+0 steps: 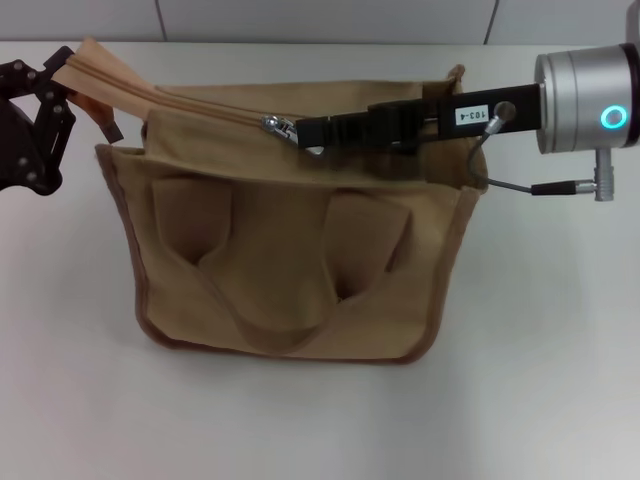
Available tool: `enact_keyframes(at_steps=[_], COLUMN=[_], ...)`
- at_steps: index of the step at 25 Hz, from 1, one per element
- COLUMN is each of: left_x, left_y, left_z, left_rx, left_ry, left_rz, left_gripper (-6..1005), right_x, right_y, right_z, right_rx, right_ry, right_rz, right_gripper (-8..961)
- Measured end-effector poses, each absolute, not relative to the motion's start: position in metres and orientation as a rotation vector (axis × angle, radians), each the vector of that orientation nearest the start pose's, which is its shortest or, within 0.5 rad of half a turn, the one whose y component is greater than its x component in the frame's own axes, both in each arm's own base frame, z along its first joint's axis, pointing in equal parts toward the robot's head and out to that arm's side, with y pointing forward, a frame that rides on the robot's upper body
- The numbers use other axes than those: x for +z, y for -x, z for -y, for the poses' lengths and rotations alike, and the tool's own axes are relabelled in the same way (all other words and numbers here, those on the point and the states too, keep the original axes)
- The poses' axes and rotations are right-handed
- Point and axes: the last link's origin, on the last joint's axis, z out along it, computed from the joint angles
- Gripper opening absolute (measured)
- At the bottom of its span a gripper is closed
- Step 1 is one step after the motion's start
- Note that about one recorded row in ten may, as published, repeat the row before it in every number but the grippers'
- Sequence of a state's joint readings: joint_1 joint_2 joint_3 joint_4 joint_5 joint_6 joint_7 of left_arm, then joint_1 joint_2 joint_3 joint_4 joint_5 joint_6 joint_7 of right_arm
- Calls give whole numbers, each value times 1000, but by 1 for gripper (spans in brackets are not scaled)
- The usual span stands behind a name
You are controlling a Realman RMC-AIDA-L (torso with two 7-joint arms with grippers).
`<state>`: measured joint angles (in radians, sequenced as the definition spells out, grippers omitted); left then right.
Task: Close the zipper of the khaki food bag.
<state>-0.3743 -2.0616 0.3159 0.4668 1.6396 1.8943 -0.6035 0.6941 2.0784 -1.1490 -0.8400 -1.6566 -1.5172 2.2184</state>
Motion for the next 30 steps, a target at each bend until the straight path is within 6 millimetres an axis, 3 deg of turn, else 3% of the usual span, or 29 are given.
enact_keyframes(at_steps=[30], left_x=[65], left_y=[290], left_z=[-274], left_rx=[-1074], left_ry=[2039], left_rz=[-97], left_gripper=[102], right_x=[30], right_y=[-179], right_z=[-349], right_rx=[1022], right_ry=[2755], right_rz=[-1225], right_gripper=[0])
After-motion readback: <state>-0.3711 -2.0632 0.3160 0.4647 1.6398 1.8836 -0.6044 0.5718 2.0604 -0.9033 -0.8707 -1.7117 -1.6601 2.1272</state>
